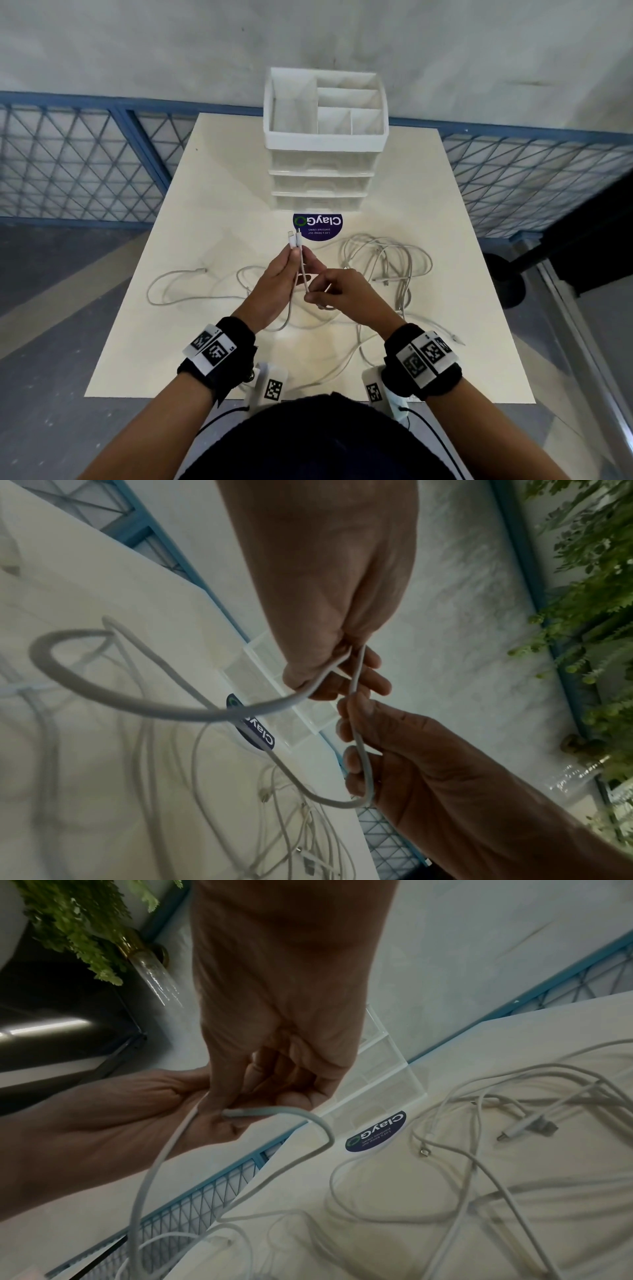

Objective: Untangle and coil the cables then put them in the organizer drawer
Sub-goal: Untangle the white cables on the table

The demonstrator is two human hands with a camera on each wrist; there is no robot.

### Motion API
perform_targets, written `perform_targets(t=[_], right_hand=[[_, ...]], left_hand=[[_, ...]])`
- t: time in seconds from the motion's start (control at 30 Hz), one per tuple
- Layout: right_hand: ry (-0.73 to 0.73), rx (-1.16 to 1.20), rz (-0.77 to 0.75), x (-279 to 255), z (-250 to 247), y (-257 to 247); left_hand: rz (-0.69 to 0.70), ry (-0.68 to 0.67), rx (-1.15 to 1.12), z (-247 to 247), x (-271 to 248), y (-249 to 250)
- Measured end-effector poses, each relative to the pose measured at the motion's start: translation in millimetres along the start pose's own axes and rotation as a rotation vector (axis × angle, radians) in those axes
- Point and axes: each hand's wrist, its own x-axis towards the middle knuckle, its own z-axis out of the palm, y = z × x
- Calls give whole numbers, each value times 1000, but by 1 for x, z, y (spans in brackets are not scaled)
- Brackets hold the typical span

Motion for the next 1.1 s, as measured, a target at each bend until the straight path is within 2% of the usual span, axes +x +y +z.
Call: perform_targets(t=[0.2, 0.33, 0.43, 0.5, 0.6, 0.7, 0.8, 0.87, 0.97, 1.1], right_hand=[[-82, 12, 45, 4, -3, -8], [-305, -69, 60, 12, 1, -21], [-390, -8, 37, 12, 7, -26], [-370, 71, 29, 11, 3, -26], [-293, 89, 13, 7, -19, -22], [-211, -29, 26, 9, -44, -17], [-54, -117, 108, 13, -68, -7], [25, -132, 94, 15, -79, -5], [60, -250, -18, 21, -75, -21], [53, -366, -137, 32, -55, -54]], left_hand=[[14, 21, 45, 2, 4, 5], [98, -24, 140, 7, 5, 23], [148, -60, 162, 3, 11, 41], [131, -65, 32, -7, 16, 52], [136, 11, -122, -30, 17, 66], [189, 114, -53, -48, 13, 76], [213, 225, 35, -65, 9, 85], [197, 265, 133, -69, 6, 84], [174, 218, 363, -55, 7, 71], [99, 3, 446, -22, 8, 51]])
